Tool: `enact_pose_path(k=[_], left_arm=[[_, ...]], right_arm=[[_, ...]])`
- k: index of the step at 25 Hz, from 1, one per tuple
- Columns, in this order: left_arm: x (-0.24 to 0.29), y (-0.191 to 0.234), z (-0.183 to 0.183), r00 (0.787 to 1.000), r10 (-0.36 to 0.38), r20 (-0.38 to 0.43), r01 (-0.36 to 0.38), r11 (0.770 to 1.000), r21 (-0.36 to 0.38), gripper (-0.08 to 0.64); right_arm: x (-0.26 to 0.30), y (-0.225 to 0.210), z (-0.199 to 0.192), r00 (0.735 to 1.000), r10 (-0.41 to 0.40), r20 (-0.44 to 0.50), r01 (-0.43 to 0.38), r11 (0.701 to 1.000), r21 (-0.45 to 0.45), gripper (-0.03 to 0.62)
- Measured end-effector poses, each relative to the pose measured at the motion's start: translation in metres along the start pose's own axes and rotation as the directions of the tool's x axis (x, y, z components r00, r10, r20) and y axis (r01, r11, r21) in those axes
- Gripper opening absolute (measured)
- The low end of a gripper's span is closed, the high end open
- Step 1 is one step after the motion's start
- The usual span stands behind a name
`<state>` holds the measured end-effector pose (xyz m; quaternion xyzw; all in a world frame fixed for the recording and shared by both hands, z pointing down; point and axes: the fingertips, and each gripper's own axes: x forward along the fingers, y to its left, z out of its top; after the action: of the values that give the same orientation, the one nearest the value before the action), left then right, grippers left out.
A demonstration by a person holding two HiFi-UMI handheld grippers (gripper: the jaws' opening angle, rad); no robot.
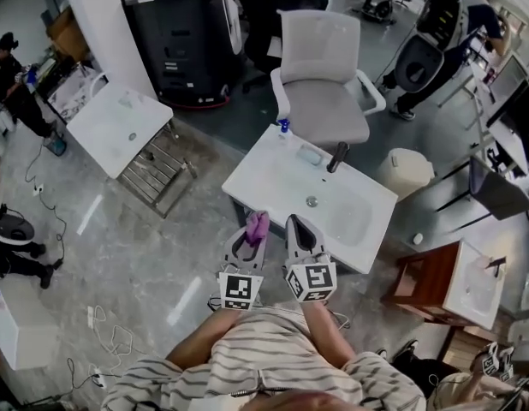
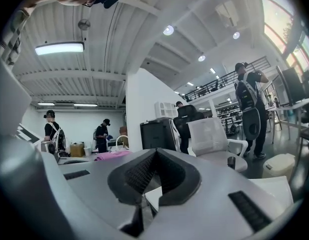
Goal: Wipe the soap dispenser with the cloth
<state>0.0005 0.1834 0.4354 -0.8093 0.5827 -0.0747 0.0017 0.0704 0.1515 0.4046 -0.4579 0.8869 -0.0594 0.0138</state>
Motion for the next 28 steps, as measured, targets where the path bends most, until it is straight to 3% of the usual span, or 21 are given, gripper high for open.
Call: enact_pose_path(k=[13,28], left_arm=[[0.075,0.041,-0.029,0.996,-0.073,-0.046,0.072,0.997,-0.024,0.116],[0.202,0.067,-0.013,0.994,-0.09,-0.057,0.091,0.996,0.024,0.117]], right_arm=[[0.072,-0.029,-0.026,0.997,-0.053,-0.055,0.054,0.998,0.01,-0.003],[0.171,-0.114,-0.026,0.997,-0.03,-0.068,0.032,0.999,0.034,-0.002]])
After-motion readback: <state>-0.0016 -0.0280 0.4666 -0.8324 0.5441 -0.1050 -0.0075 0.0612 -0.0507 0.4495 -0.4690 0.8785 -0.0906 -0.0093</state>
